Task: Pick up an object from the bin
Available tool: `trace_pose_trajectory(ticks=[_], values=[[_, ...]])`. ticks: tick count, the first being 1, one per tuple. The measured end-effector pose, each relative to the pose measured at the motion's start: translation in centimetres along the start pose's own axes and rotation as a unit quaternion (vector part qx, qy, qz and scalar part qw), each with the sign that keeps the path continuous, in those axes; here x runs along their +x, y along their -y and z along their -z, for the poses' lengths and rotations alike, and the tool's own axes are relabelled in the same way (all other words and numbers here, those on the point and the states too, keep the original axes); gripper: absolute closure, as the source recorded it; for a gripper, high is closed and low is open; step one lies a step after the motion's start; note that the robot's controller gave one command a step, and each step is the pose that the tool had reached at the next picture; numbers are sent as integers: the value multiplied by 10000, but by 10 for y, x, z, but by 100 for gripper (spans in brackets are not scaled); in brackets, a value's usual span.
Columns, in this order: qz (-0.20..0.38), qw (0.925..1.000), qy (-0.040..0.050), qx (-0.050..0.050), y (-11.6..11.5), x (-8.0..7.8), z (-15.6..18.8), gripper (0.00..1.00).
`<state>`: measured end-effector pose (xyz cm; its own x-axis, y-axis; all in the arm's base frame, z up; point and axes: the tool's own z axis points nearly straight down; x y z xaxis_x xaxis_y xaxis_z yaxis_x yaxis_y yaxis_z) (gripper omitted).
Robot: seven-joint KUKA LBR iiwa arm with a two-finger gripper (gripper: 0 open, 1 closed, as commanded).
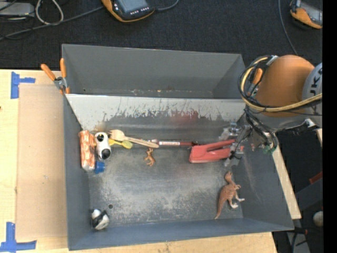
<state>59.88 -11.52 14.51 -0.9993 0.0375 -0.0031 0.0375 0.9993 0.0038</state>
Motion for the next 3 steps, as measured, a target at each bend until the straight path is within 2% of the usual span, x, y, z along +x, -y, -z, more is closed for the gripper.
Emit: trace_pose_trajectory(ticks=[1, 2, 3], values=[[440, 9990, 2, 2, -63, -10, -37, 100], [536, 9986, -32, -2, -65, -4, 8, 100], [954, 9954, -72, -24, -91, 0, 85, 100]])
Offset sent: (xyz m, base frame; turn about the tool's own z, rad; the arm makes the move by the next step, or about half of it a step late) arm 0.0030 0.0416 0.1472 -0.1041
